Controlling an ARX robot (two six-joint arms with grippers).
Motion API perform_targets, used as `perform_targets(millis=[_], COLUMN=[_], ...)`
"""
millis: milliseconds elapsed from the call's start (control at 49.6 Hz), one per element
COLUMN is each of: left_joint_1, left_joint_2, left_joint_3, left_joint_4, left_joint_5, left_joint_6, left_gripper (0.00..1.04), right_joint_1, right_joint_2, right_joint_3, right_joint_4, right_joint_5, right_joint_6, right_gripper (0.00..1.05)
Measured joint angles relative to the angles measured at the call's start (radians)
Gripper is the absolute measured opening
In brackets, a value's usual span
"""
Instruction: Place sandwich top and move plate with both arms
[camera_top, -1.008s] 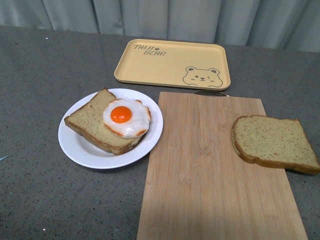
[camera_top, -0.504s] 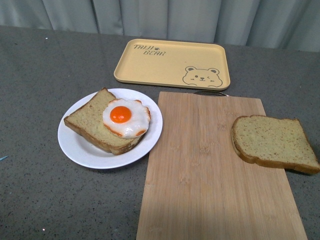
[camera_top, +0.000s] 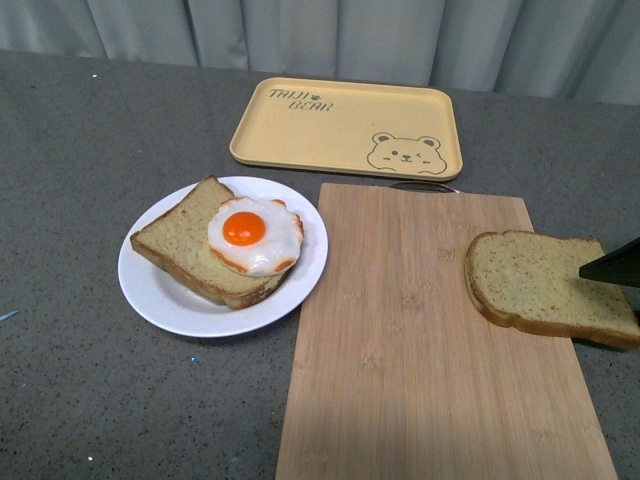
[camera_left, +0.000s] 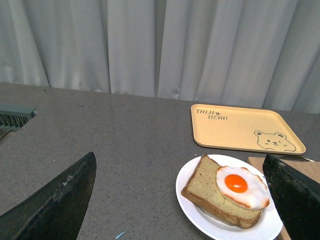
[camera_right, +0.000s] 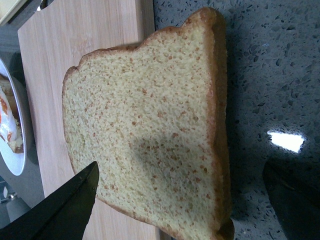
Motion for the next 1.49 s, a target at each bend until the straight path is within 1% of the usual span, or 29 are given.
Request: perform_targets(millis=[101,141,181,202,282,343,403,484,544,605,645,786,826,867,968,1068,1129,1149,1169,1189,1230,1310,1371,1492], left_joint_1=[0.000,0.000,0.000,0.000,0.000,0.000,0.000,0.000,0.000,0.000,0.000,0.000,0.000,0.000,0.000,0.000,0.000,0.000,0.000,0.000,0.000,0.000,0.000,0.000], left_joint_2=[0.000,0.000,0.000,0.000,0.000,0.000,0.000,0.000,0.000,0.000,0.000,0.000,0.000,0.000,0.000,0.000,0.000,0.000,0.000,0.000,0.000,0.000,0.000,0.000], left_joint_3=[0.000,0.000,0.000,0.000,0.000,0.000,0.000,0.000,0.000,0.000,0.000,0.000,0.000,0.000,0.000,0.000,0.000,0.000,0.000,0.000,0.000,0.000,0.000,0.000], left_joint_4=[0.000,0.000,0.000,0.000,0.000,0.000,0.000,0.000,0.000,0.000,0.000,0.000,0.000,0.000,0.000,0.000,0.000,0.000,0.000,0.000,0.000,0.000,0.000,0.000], left_joint_5=[0.000,0.000,0.000,0.000,0.000,0.000,0.000,0.000,0.000,0.000,0.000,0.000,0.000,0.000,0.000,0.000,0.000,0.000,0.000,0.000,0.000,0.000,0.000,0.000], left_joint_6=[0.000,0.000,0.000,0.000,0.000,0.000,0.000,0.000,0.000,0.000,0.000,0.000,0.000,0.000,0.000,0.000,0.000,0.000,0.000,0.000,0.000,0.000,0.000,0.000], left_gripper=[0.98,0.98,0.98,0.98,0.98,0.98,0.98,0.98,0.98,0.98,0.98,0.98,0.98,0.98,0.98,0.98,0.98,0.98,0.98,0.98,0.98,0.98,0.98,0.98], right_joint_1=[0.010,0.014,0.018,0.019,0.025,0.024,0.024,0.016,0.014,0.011,0.009,0.018,0.035,0.068,0.155,0.272,0.345,0.357,0.391,0.402,0.467,0.562,0.614,0.667], right_joint_2=[0.007,0.008,0.012,0.012,0.013,0.013,0.011,-0.004,-0.035,-0.105,-0.147,-0.264,-0.304,-0.343,-0.370,-0.340,-0.297,-0.289,-0.261,-0.252,-0.198,-0.106,-0.045,0.037], right_joint_3=[0.002,0.001,0.001,0.001,-0.005,-0.006,-0.006,-0.014,-0.029,-0.047,-0.055,-0.097,-0.122,-0.159,-0.204,-0.210,-0.197,-0.195,-0.185,-0.181,-0.146,-0.065,-0.008,0.086], right_joint_4=[0.018,0.030,0.044,0.045,0.054,0.053,0.045,0.022,0.016,0.006,0.008,0.074,0.128,0.235,0.418,0.570,0.638,0.651,0.692,0.704,0.747,0.764,0.775,0.732], right_joint_5=[0.000,-0.001,-0.002,-0.002,0.005,0.013,0.020,0.032,0.017,-0.016,-0.036,-0.111,-0.143,-0.184,-0.198,-0.165,-0.137,-0.133,-0.122,-0.121,-0.095,-0.063,-0.038,-0.027], right_joint_6=[0.027,0.040,0.053,0.056,0.076,0.079,0.079,0.084,0.085,0.085,0.090,0.154,0.206,0.293,0.452,0.585,0.660,0.673,0.703,0.715,0.774,0.828,0.838,0.843], right_gripper=[0.95,0.92,0.85,0.84,0.66,0.55,0.48,0.31,0.21,0.07,0.02,0.01,0.01,0.01,0.01,0.01,0.01,0.01,0.01,0.01,0.01,0.01,0.01,0.01])
